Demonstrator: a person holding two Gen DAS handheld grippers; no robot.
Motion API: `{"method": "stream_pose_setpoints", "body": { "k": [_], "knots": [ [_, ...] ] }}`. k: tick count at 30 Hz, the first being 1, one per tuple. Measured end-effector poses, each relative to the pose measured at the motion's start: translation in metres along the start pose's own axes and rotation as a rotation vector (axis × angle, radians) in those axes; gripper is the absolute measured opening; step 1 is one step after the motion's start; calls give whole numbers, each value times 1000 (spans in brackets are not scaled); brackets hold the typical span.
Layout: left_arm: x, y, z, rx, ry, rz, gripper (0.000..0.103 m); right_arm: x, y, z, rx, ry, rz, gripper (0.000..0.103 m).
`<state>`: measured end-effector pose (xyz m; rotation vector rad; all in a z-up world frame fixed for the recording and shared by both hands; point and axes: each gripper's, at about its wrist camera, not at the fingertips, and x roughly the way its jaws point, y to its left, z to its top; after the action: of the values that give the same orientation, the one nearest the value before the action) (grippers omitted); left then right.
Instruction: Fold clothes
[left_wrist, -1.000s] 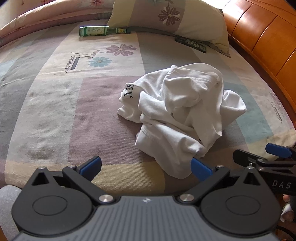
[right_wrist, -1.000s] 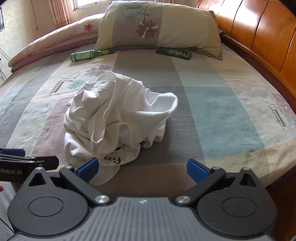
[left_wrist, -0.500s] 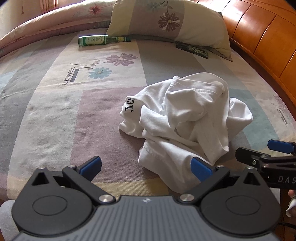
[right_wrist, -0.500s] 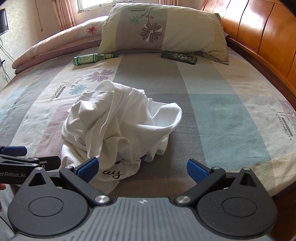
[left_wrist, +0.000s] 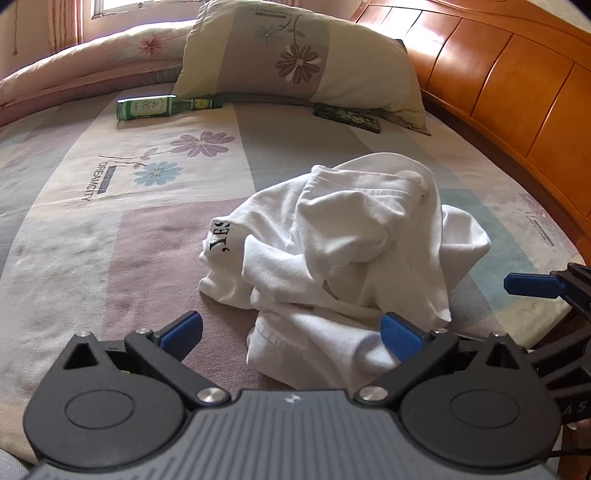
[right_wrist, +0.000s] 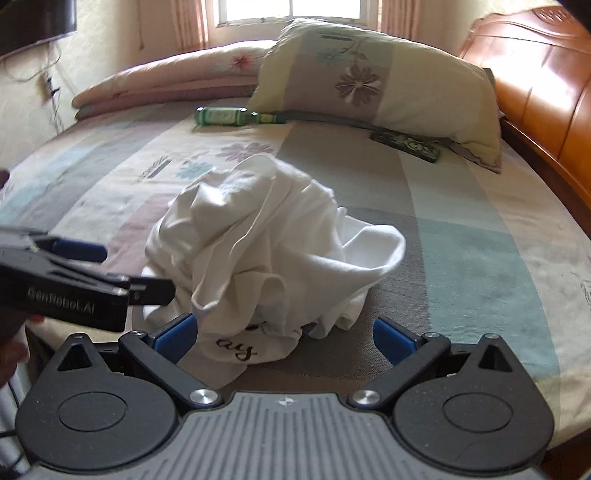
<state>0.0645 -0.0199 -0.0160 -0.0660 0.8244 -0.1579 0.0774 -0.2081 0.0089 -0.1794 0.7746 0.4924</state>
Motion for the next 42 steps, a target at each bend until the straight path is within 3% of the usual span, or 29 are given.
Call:
{"method": "stream_pose_setpoints", "body": {
  "k": [10, 22, 27, 29, 33, 37, 39, 42],
  "knots": [
    [-5, 3, 2, 142, 18, 15, 102, 2, 18, -1, -39, 40, 39, 103],
    [-13, 20, 19, 140, -13, 51, 102, 19, 6, 22, 20, 13, -16, 103],
    [-8, 21, 23, 147, -2, 34, 102, 38, 5, 20, -40, 79, -43, 103],
    [-5, 19, 22, 146, 8, 24, 102, 43, -6, 24, -31, 72, -108, 103],
    [3, 16, 23, 155, 23, 18, 102, 46, -43, 42, 41, 29, -137, 103],
    [7, 11, 28, 153, 23, 3, 102, 54, -67, 60, 38, -17, -262, 103],
    [9, 8, 29, 160, 22, -3, 102, 54, -77, 65, 61, -9, -269, 103],
    [14, 4, 30, 184, 31, -2, 102, 38, -80, 63, 87, -43, -196, 103]
  ]
}}
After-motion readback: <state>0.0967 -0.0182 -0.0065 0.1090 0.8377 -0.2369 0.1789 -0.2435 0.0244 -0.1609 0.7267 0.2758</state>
